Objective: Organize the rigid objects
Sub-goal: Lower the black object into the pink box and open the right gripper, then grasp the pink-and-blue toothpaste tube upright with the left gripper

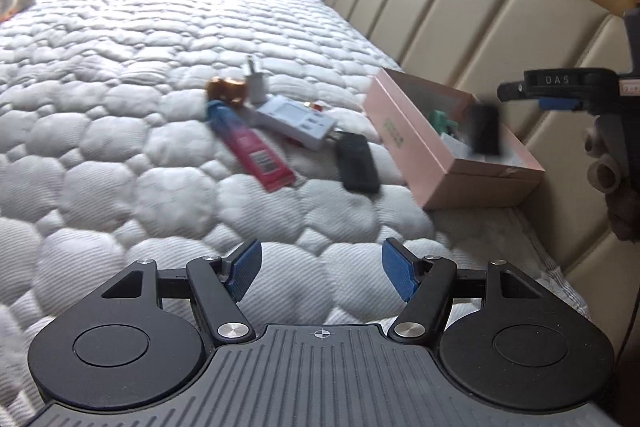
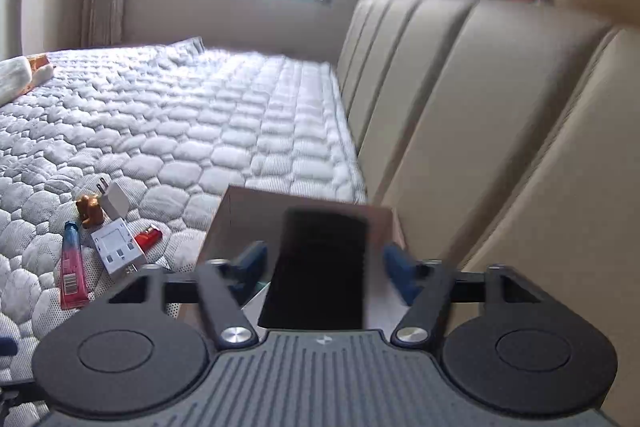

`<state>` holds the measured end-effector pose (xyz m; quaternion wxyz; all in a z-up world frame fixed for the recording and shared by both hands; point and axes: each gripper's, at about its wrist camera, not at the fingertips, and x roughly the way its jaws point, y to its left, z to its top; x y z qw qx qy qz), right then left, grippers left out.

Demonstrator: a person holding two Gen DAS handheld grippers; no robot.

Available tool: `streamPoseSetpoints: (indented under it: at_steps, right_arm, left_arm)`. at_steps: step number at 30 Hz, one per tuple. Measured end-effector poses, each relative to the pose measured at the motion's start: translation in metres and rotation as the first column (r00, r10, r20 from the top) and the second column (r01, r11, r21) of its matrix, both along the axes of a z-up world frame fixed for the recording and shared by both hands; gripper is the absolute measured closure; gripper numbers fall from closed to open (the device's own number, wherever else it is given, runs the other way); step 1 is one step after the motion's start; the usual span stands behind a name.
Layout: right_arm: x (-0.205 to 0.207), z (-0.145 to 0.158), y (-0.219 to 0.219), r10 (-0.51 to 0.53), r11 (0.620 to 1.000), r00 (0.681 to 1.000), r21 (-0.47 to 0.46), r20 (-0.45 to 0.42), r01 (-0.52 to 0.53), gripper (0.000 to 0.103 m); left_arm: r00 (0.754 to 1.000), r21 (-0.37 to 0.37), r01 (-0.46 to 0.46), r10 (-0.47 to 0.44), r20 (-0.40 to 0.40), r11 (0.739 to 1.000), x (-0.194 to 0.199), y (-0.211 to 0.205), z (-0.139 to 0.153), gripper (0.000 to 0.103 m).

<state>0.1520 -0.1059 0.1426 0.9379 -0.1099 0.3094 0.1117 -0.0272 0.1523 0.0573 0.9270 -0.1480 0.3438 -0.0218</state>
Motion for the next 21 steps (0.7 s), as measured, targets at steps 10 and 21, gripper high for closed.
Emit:
streamPoseSetpoints:
  at_steps: [10,21]
  right_arm:
    - [-0.078,-0.039,-0.027,0.006,0.998,1.000,0.062,0.030,-0.008,0.018]
    - [-0.147,-0.099,-0.032,0.079,0.997,0.997,-0.013,0.017,-0.079,0.017]
  left_arm:
    - [0.997,-0.005,-0.071,0.071,0.012,0.997,0.005,0.032,-0.006,0.032]
    - [0.981,-0.064,-0.194,0.193,-0.011,0.979,0.070,0.041,-0.004,0.032]
